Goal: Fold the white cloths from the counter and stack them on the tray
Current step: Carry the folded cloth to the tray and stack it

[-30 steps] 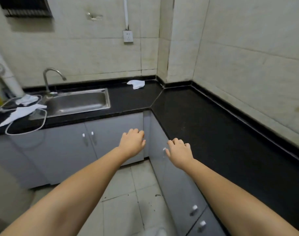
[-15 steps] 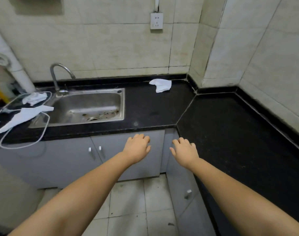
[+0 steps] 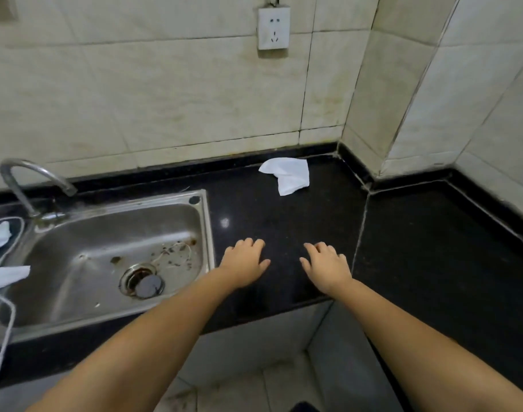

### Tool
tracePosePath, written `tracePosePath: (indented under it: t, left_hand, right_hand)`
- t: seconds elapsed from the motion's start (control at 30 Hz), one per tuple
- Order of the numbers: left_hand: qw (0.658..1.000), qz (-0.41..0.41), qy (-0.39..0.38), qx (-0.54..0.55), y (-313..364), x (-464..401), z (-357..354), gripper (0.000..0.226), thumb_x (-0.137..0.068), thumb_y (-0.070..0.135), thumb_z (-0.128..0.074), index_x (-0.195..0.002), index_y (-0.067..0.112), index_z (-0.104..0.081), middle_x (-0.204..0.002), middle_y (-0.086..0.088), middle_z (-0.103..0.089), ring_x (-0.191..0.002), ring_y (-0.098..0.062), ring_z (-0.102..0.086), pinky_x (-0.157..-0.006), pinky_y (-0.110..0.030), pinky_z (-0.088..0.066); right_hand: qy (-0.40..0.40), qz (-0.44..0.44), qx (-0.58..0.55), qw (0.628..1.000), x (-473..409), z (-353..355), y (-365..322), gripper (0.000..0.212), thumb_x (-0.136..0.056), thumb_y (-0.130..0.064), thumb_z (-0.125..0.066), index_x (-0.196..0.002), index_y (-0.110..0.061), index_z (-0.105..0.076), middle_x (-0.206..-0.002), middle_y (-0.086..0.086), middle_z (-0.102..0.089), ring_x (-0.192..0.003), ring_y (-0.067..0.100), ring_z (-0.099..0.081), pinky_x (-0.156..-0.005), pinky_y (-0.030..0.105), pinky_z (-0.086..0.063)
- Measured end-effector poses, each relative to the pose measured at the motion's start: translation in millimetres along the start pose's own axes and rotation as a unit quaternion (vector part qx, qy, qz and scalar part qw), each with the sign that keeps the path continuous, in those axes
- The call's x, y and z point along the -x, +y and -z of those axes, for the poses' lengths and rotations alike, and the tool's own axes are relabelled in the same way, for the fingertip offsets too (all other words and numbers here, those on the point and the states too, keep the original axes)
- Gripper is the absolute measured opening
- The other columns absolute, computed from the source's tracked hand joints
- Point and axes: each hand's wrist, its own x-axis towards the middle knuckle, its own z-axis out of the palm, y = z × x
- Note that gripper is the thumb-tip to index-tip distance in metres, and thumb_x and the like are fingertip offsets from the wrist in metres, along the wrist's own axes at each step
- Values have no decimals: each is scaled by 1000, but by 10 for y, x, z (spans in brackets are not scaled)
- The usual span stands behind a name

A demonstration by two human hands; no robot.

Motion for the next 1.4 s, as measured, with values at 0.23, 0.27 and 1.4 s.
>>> tracePosePath:
  t: [0.23,0.27,1.4]
  left_hand:
    - [999,-35,-29,22,-53,-1120,69,53,-96,41,-43,-141,17,-31,-137,-10,-43,-126,-29,-42,-101,-44,-38]
    - [999,-31,-26,24,-70,-1305,78,52,-96,41,-43,-141,17,-32,-137,-10,-43,-125,-28,-42,-101,-44,-38]
    - [927,27,17,373,61,-1666,-258,11,-90,25,-59,-83,17,-63,-83,6,-60,-74,-3,-53,-63,-11,-39]
  right_hand:
    - [-12,-23,3,1000,-1120,119,164,50,-100,-42,-33,-145,-21,-30,-143,8,-39,-131,27,-38,-104,44,-34]
    - [-8,-18,6,1000,-1320,140,188,50,-99,-42,-34,-144,-21,-30,-142,8,-39,-130,27,-38,-103,44,-35]
    - [-54,52,-330,941,-1589,-3,361,24,-95,-24,-50,-113,-22,-65,-101,-6,-63,-90,9,-59,-78,19,-44]
